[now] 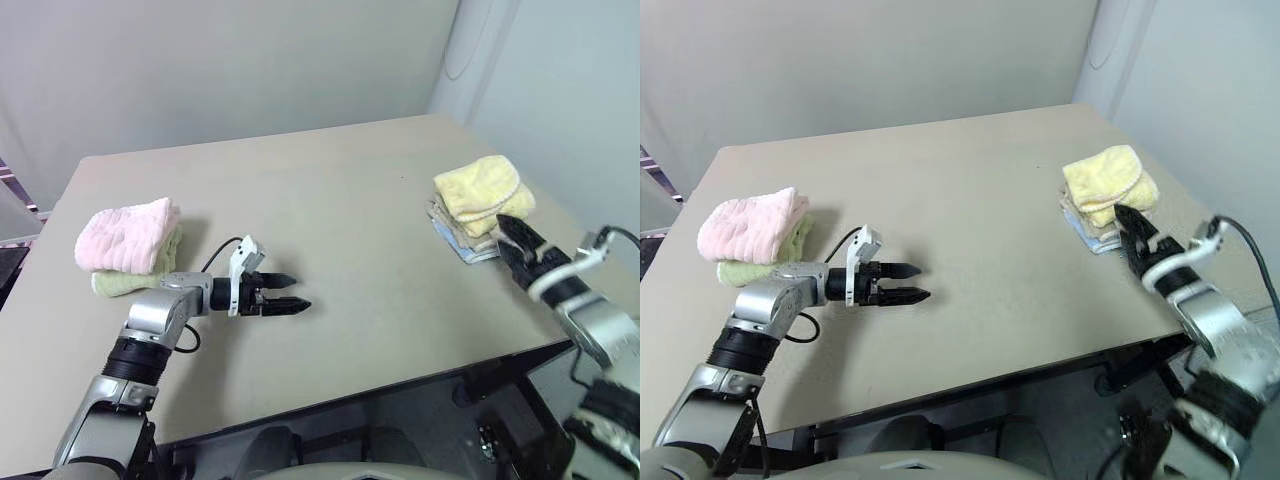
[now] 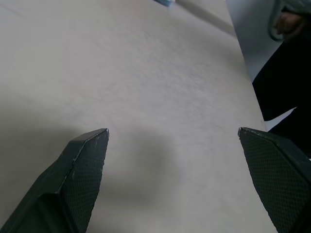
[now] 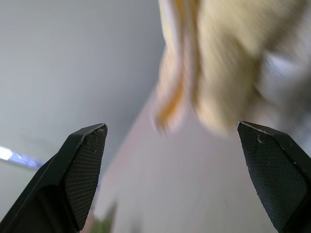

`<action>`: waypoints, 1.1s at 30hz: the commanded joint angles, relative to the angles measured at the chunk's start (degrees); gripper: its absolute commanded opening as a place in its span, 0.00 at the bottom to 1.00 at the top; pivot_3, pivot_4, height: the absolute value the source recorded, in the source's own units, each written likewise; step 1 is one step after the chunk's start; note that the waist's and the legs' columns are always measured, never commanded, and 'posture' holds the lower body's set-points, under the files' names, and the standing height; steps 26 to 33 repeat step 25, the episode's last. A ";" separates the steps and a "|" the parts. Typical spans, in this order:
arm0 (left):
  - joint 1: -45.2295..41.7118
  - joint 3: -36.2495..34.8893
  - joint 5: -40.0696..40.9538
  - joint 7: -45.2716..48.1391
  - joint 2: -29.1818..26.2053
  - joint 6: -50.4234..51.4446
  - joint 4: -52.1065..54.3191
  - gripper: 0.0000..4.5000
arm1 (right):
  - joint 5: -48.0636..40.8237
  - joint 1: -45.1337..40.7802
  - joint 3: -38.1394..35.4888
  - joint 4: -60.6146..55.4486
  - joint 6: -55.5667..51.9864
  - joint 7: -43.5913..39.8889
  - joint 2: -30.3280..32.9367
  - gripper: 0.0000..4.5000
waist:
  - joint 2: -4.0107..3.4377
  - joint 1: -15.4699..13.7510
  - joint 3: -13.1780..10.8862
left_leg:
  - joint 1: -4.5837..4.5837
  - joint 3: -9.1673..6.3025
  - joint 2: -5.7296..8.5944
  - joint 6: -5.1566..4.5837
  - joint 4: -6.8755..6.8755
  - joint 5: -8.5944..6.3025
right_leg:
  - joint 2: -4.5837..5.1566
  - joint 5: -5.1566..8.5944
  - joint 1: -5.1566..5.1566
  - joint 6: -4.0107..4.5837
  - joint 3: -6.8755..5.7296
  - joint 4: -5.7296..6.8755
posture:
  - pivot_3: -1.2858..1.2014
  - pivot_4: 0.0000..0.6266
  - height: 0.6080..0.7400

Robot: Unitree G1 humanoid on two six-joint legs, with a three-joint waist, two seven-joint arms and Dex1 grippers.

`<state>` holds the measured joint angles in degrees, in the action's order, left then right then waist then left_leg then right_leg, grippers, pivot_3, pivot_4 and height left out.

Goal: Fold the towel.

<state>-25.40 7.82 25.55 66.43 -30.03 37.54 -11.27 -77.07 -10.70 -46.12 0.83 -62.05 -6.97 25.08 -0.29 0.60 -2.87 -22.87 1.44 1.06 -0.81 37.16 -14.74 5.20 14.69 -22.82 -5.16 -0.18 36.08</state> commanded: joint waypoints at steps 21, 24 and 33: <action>12.03 -19.94 5.69 4.12 -10.85 -14.82 12.12 1.00 | 44.61 10.61 41.67 -23.98 41.86 -39.96 13.08 0.99 | 0.61 -0.03 -0.07 | -0.58 0.16 -0.29 -0.12 0.00 -0.16 | -0.06 -0.29 -0.39 0.05 -0.04 -0.84 | 0.52 0.00 1.00; 14.79 -20.99 6.74 4.33 -12.52 -14.57 15.00 1.00 | 46.39 8.95 42.85 -21.27 43.67 -41.16 12.08 0.99 | 0.60 -0.04 -0.08 | -0.56 0.16 -0.34 -0.09 -0.08 -0.16 | -0.06 -0.30 -0.45 0.11 -0.03 -0.79 | 0.52 0.00 1.00; 14.96 -21.27 6.95 3.88 -12.71 -14.31 15.27 1.00 | 47.20 8.48 43.47 -20.54 44.26 -41.62 11.89 0.99 | 0.60 -0.04 -0.08 | -0.55 0.16 -0.36 -0.04 -0.08 -0.17 | -0.06 -0.33 -0.46 0.16 -0.03 -0.76 | 0.52 0.00 1.00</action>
